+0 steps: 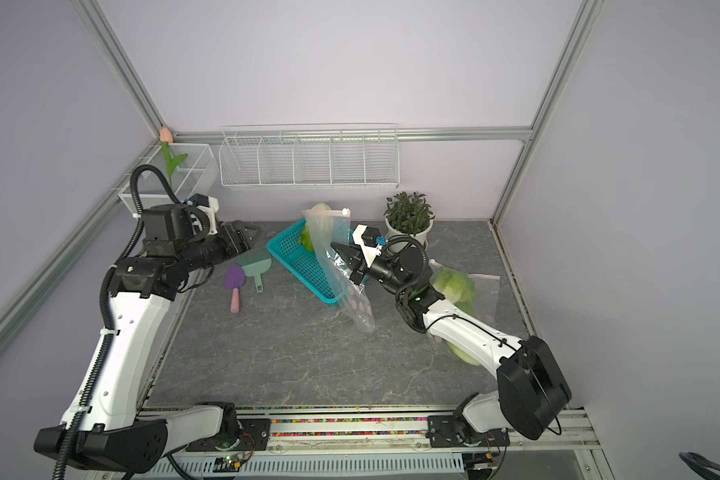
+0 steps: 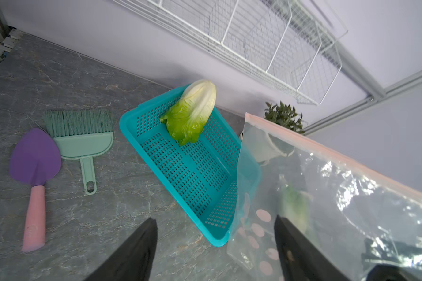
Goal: Put the chinese cabbages into a zipper bag and zip it
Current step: Place the zipper food storage bag at the center of the board.
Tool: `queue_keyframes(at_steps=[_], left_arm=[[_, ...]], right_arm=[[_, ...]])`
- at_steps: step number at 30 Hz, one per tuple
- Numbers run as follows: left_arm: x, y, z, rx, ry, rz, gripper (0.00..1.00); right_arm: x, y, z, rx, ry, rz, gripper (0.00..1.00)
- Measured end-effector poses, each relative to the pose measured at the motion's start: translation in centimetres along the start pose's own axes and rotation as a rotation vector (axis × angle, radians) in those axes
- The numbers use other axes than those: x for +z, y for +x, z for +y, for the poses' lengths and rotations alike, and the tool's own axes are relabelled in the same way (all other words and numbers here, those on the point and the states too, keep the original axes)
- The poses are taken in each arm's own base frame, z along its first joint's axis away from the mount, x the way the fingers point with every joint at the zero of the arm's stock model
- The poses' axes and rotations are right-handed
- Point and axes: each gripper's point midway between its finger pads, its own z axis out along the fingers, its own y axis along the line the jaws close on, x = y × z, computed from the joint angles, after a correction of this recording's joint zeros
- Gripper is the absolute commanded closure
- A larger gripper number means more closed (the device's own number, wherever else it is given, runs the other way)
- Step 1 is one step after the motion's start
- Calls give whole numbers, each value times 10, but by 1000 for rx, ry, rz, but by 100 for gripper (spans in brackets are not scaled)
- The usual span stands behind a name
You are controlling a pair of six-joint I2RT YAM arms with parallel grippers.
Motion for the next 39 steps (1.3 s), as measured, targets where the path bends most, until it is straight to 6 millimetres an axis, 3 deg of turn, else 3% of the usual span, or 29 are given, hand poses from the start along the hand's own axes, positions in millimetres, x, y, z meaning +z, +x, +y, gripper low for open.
queue_keyframes(at_steps=[5, 11, 16, 19, 21, 23, 27, 29, 32, 35, 39], left_arm=[[-20, -25, -1, -104, 44, -93, 17], [-20, -35, -20, -133, 149, -114, 12], [1, -20, -12, -152, 199, -83, 11], [16, -7, -3, -179, 198, -49, 12], [24, 0, -5, -176, 197, -31, 13], [33, 8, -17, -148, 207, -12, 15], [63, 41, -38, -91, 221, 58, 21], [85, 69, -34, -85, 205, 118, 26], [119, 113, -14, -102, 146, 232, 33], [139, 151, 7, -113, 92, 315, 37], [149, 177, 24, -109, 52, 369, 43]], right_arm=[[33, -1, 16, -12, -21, -91, 93], [59, -3, 19, 25, 4, -188, 93], [58, -17, 5, 81, 76, -266, 91], [52, -16, -8, 146, 164, -271, 83], [44, -3, -14, 195, 234, -240, 82], [34, 22, -12, 248, 303, -184, 77], [10, 100, 6, 325, 403, 4, 61], [-8, 143, 15, 347, 447, 130, 57], [-42, 190, 19, 365, 509, 300, 47], [-68, 202, 21, 400, 525, 419, 35], [-90, 181, 4, 500, 516, 484, 30]])
